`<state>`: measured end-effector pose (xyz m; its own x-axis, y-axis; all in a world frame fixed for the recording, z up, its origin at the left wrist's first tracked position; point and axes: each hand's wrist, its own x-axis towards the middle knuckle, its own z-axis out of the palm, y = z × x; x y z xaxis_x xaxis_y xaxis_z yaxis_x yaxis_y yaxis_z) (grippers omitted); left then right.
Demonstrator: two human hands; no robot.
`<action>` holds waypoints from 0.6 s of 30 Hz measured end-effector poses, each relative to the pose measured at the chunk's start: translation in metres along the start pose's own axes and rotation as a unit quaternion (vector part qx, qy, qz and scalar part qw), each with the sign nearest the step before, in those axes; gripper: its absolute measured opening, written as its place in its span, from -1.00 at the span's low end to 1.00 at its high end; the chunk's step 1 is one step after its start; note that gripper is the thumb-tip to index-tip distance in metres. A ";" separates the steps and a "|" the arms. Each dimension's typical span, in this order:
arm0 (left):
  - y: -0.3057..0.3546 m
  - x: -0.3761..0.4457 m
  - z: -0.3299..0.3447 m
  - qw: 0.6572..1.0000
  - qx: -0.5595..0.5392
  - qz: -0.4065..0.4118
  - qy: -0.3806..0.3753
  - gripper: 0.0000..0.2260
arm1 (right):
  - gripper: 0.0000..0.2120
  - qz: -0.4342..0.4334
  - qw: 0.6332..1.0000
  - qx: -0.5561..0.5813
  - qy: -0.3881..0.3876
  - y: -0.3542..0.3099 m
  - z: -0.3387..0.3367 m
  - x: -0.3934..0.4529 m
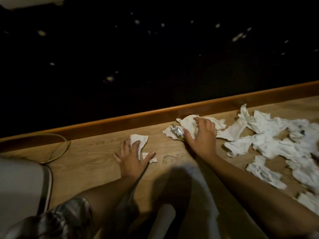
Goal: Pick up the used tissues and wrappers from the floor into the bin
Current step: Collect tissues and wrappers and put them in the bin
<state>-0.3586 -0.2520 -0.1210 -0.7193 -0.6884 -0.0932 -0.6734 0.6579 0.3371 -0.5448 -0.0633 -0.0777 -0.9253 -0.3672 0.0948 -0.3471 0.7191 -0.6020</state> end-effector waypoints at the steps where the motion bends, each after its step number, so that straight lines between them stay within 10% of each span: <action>1: -0.001 -0.005 0.003 0.999 -0.016 -0.033 -0.009 -0.34 | -0.36 0.005 0.999 -0.027 -0.016 0.001 0.002 0.006; 5: 0.016 -0.018 0.015 0.984 -0.099 -0.145 0.009 -0.48 | -0.11 0.017 0.987 -0.087 -0.136 0.005 0.018 0.013; 11: 0.045 -0.002 0.027 0.969 -0.216 -0.108 0.046 -0.90 | -0.52 -0.037 0.989 0.001 -0.146 0.024 0.039 -0.034; 18: 0.087 0.023 0.030 0.961 -0.273 -0.021 0.049 -0.80 | -0.83 0.003 0.992 0.088 -0.091 0.038 0.008 -0.067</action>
<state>-0.4392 -0.2014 -0.1217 -0.6566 -0.7533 -0.0380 -0.4924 0.3900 0.7781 -0.4950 -0.0160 -0.1133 -0.8790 -0.4748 -0.0438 -0.2952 0.6140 -0.7321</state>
